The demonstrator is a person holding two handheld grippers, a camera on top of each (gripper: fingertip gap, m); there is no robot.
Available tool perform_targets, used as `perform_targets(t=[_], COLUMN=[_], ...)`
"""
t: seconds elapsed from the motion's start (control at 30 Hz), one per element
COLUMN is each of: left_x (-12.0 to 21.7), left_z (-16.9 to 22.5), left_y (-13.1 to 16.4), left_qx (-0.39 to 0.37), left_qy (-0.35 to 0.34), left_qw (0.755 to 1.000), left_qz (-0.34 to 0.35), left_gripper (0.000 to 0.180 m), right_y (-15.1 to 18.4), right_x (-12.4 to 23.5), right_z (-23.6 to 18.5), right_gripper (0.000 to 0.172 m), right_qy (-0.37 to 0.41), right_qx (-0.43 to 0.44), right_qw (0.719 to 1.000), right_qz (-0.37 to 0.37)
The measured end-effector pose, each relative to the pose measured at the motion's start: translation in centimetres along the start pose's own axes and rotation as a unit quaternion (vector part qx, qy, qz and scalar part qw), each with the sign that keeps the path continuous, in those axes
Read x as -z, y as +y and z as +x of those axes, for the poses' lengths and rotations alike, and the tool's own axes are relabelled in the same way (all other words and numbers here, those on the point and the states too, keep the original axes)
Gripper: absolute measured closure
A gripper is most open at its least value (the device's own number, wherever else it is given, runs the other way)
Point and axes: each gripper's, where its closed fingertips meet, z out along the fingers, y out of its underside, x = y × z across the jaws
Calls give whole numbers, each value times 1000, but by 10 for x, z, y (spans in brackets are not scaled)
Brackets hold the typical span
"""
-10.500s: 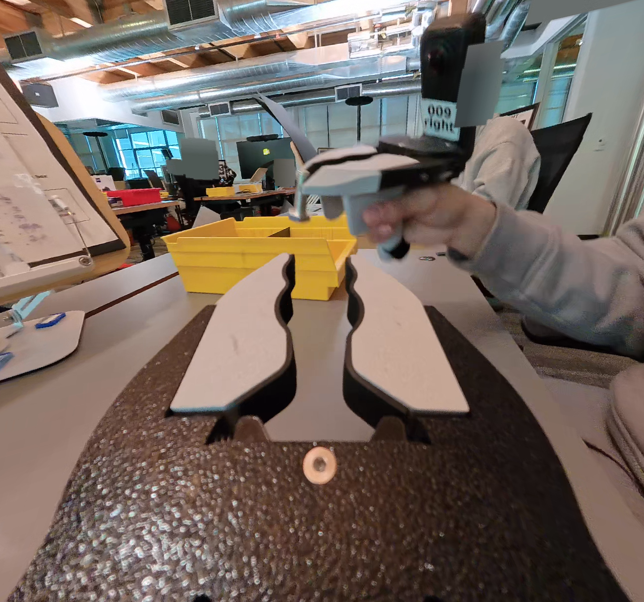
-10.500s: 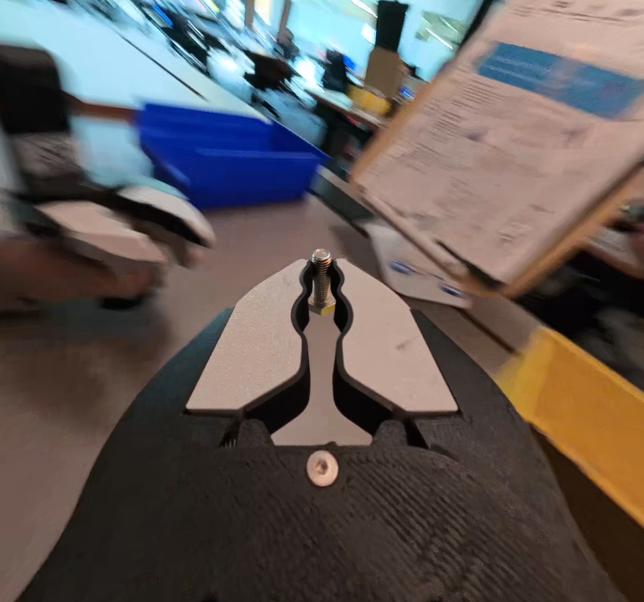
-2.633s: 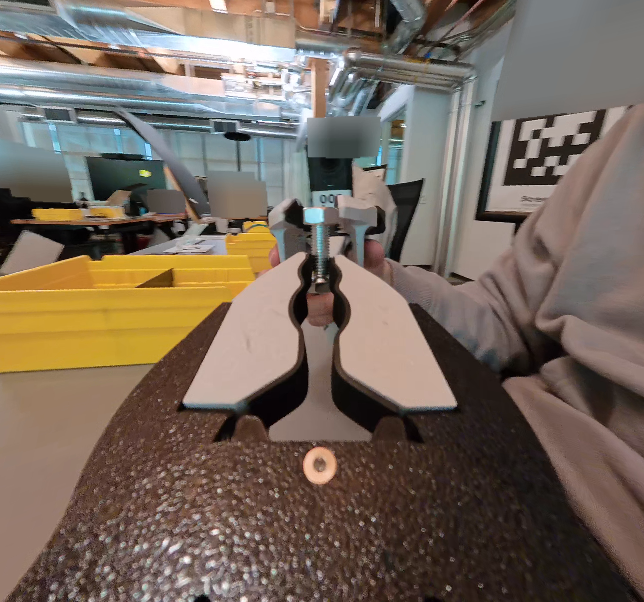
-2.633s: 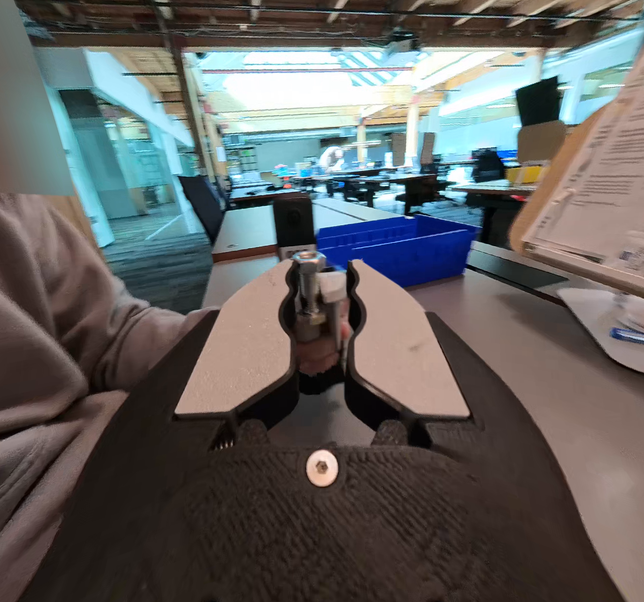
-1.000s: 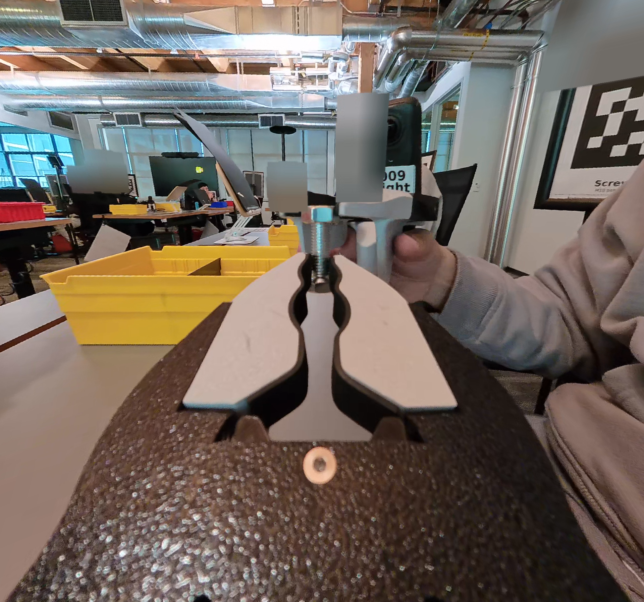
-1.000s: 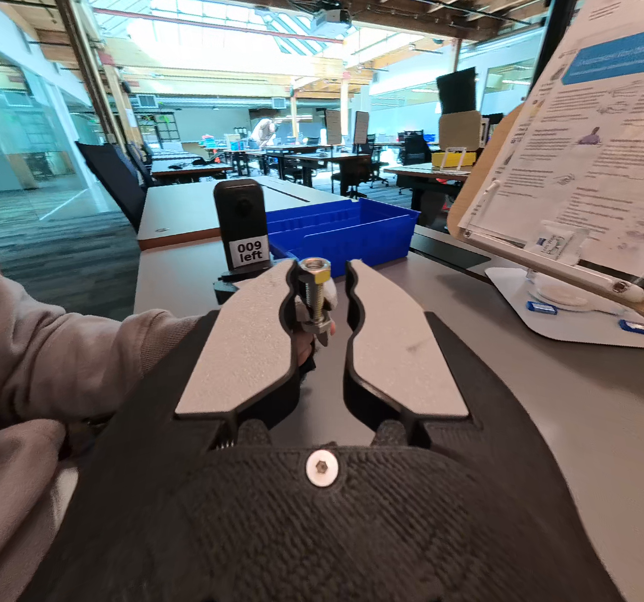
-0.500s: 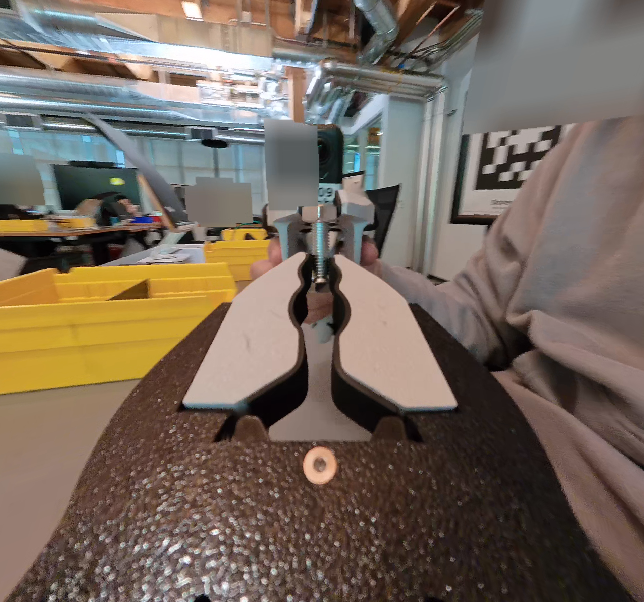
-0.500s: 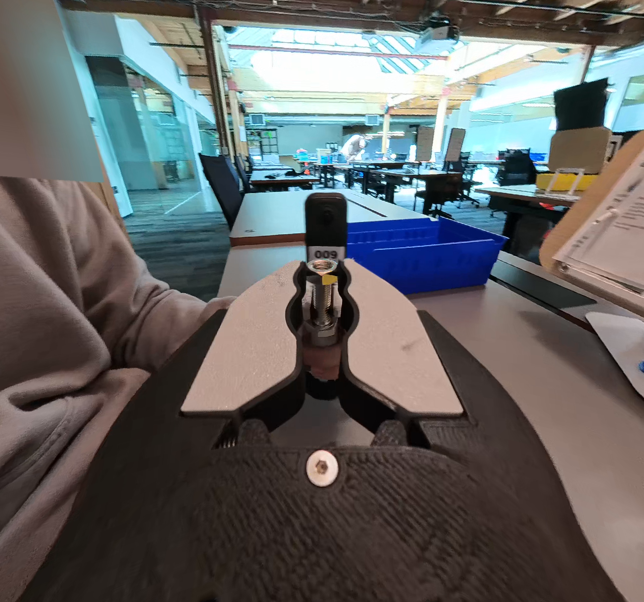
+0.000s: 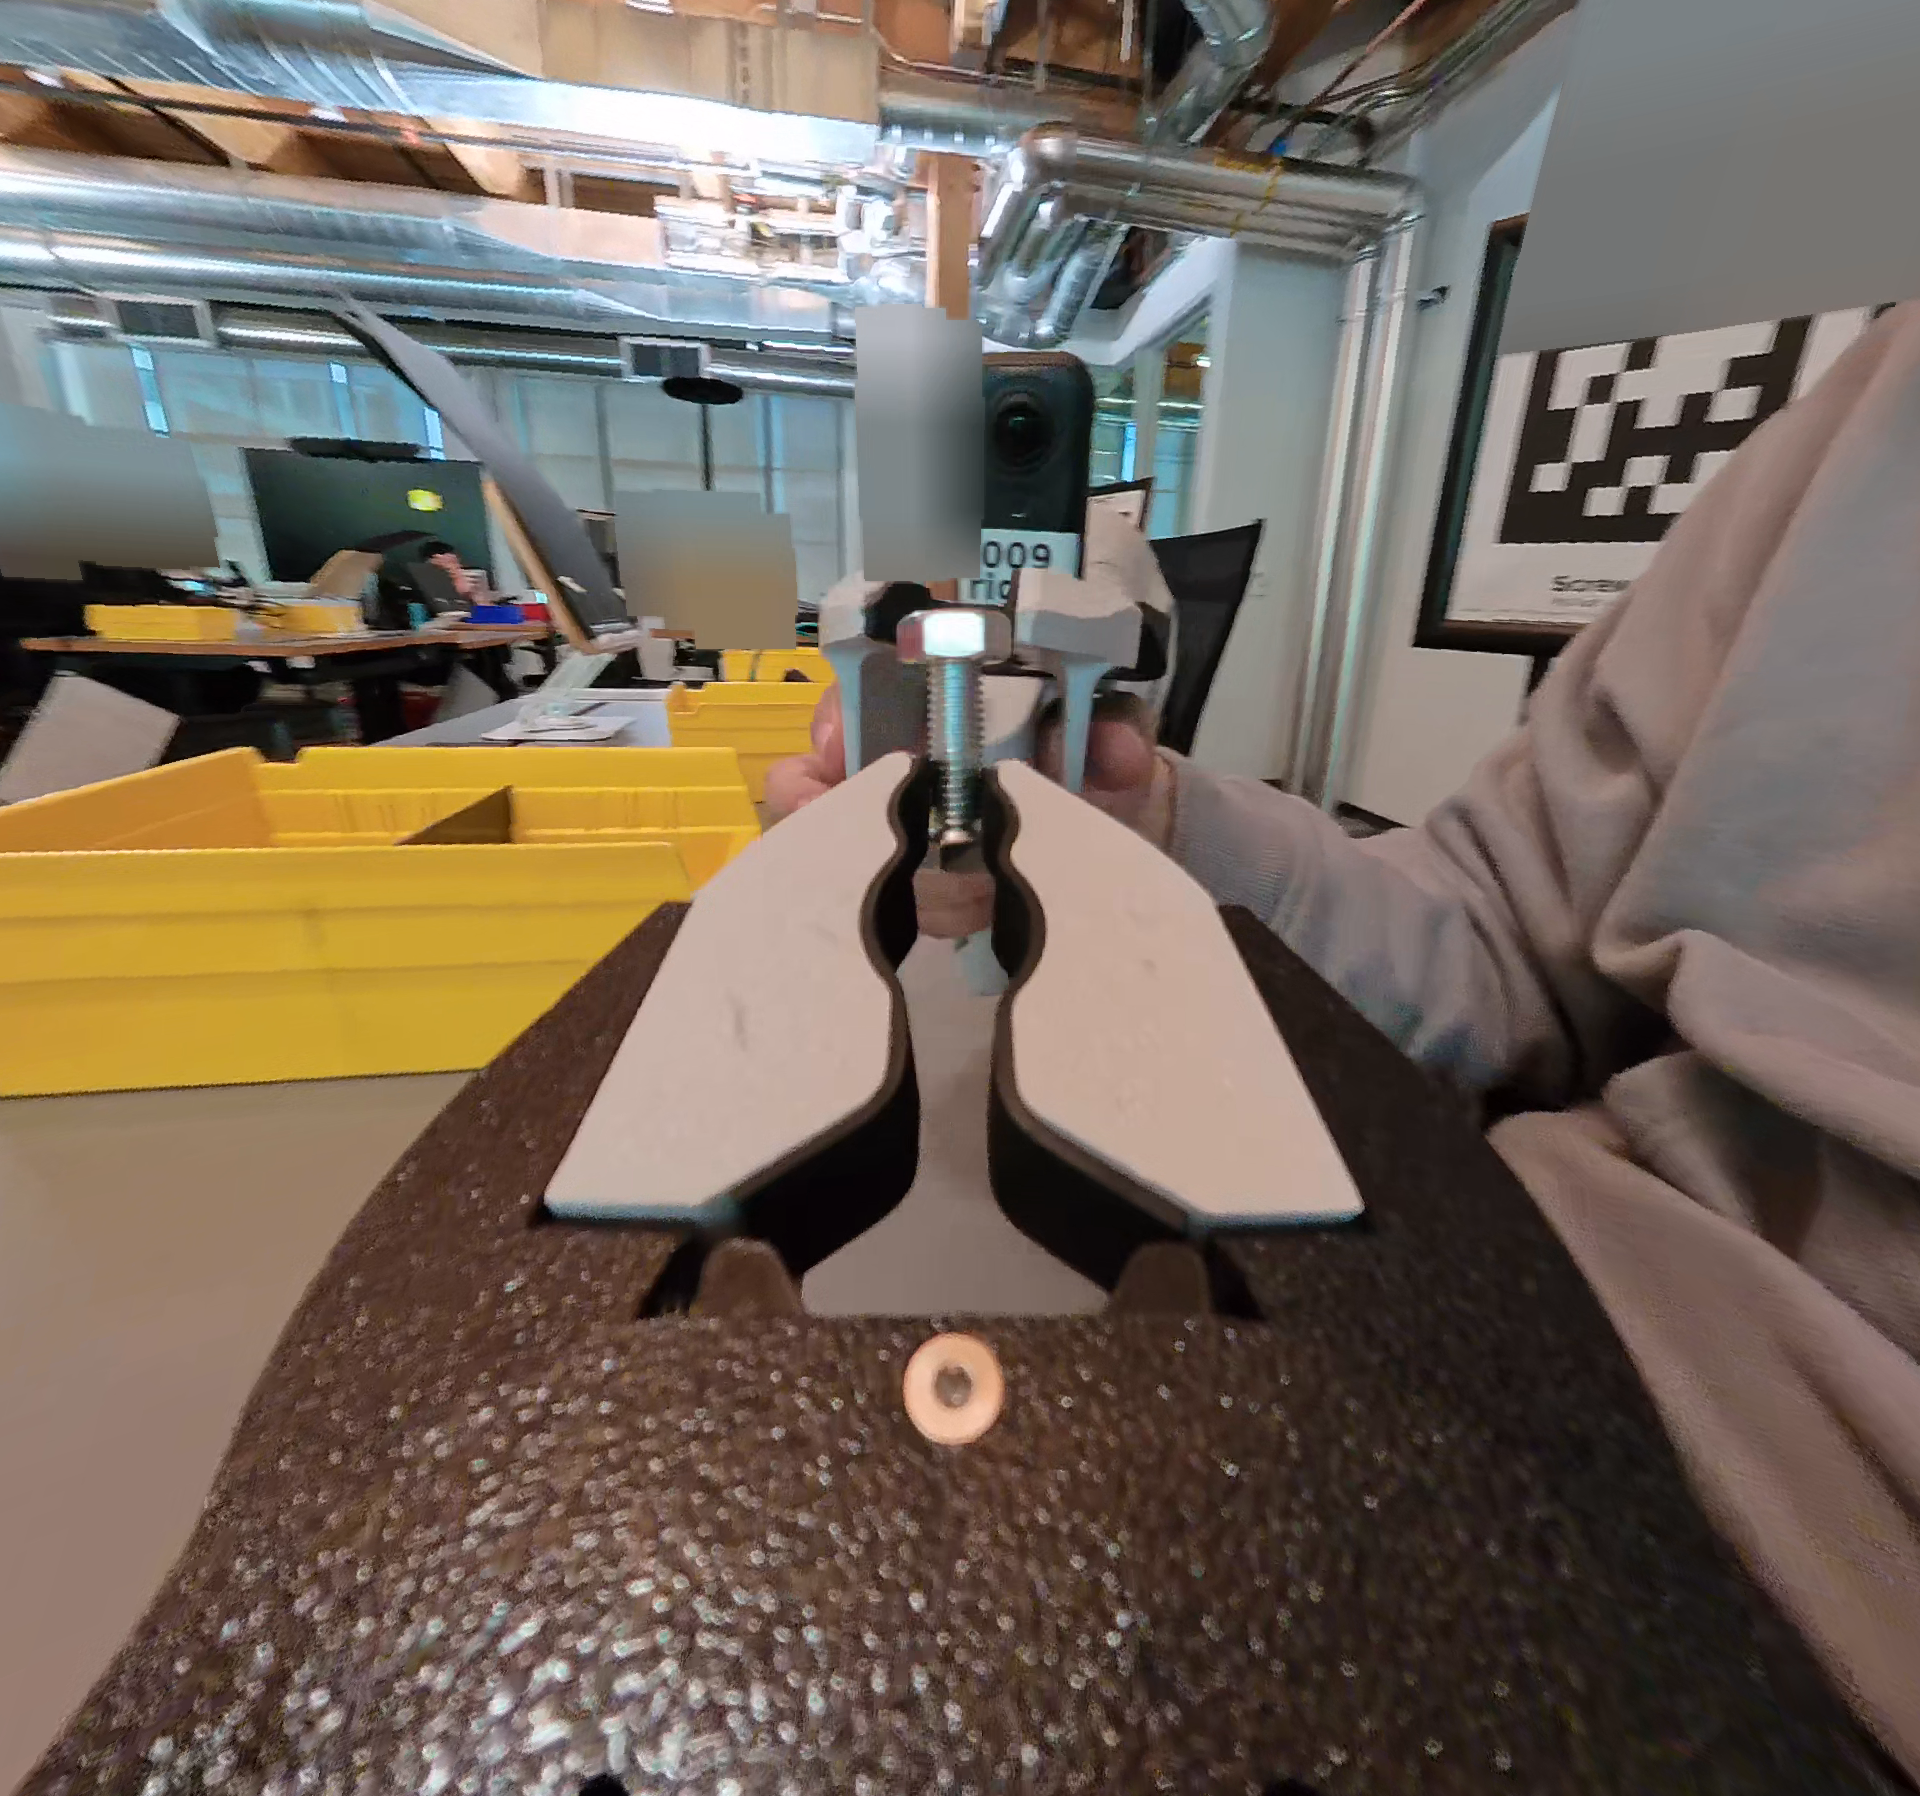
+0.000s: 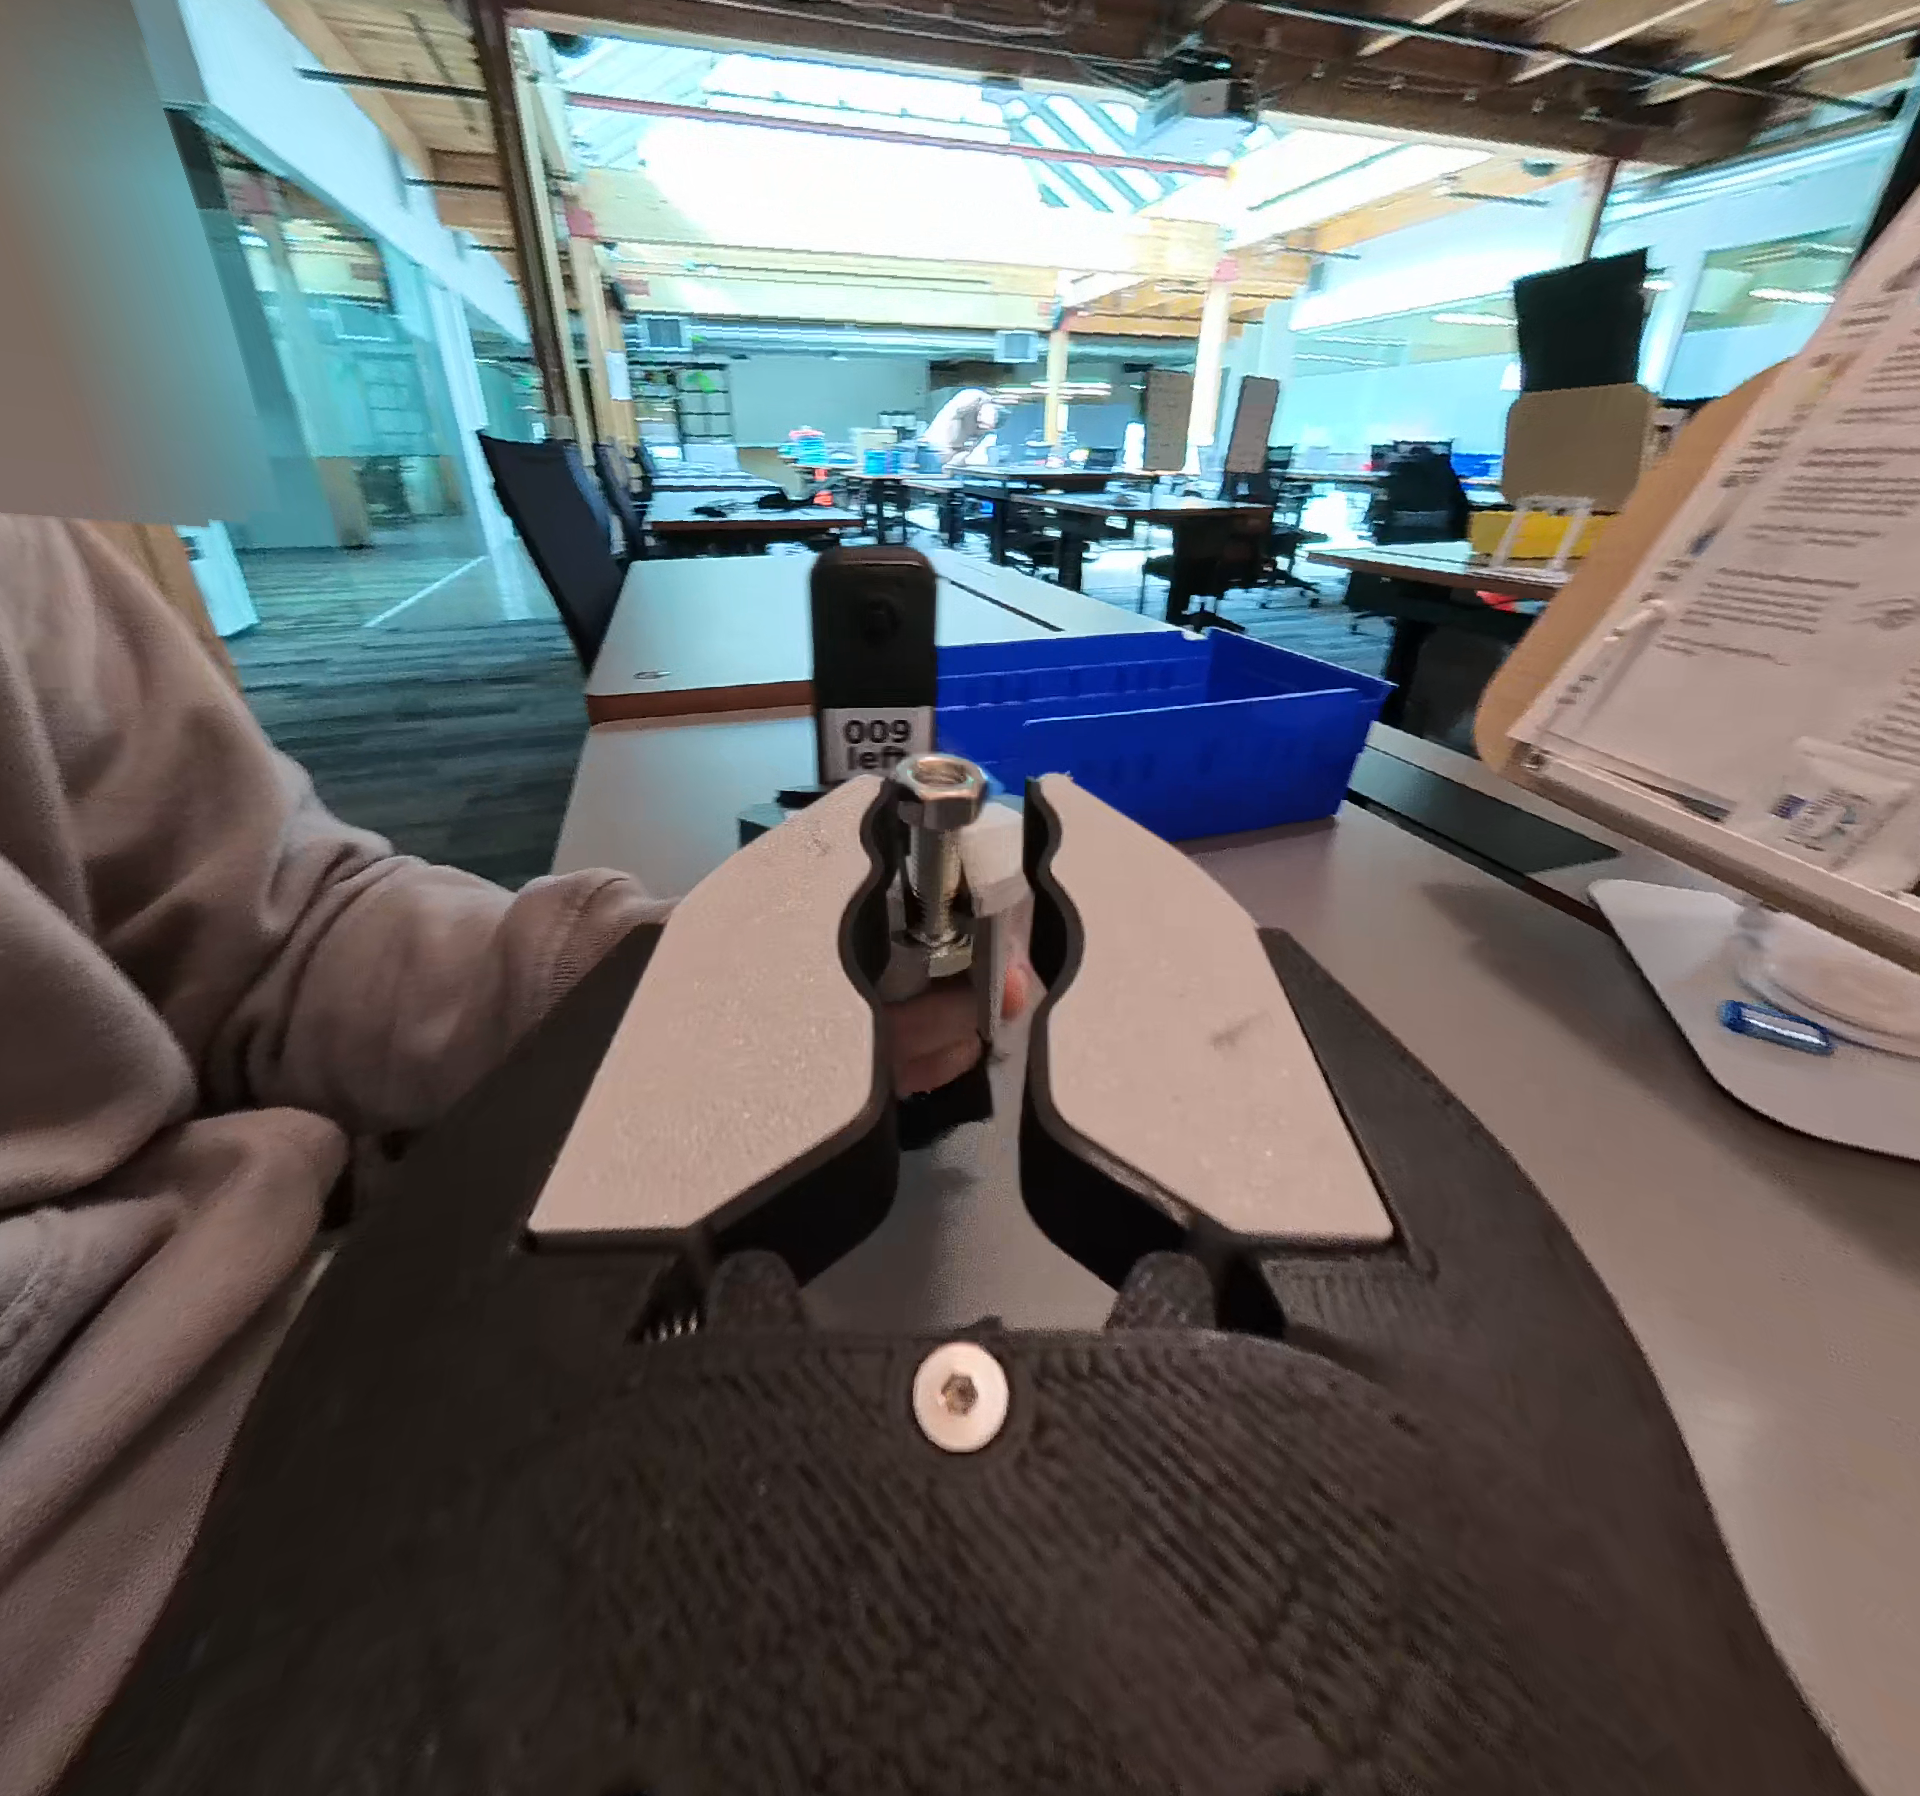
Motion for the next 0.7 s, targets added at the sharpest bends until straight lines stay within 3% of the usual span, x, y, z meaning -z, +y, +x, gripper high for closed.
perform_targets(t=[0.1, 0.2, 0.47, 0.7], left_x=[5, 8, 6, 5], left_z=[-11, -18, -21, -17], left_y=[-4, -3, 2, 1], left_qx=[-13, -20, -35, -37], left_qy=[-41, -69, -87, -75], left_qw=[999, 997, 996, 996], left_qz=[10, 7, -13, -14], left_gripper=[172, 172, 172, 172], right_y=[0, 1, 12, 12], right_x=[-2, -8, -18, -18], right_z=[8, 13, 20, 13], right_gripper=[130, 124, 147, 154], right_qy=[36, 70, 128, 91], right_qx=[-3, -3, -14, 13], right_qw=[999, 998, 991, 994], right_qz=[-3, -9, -32, -51])
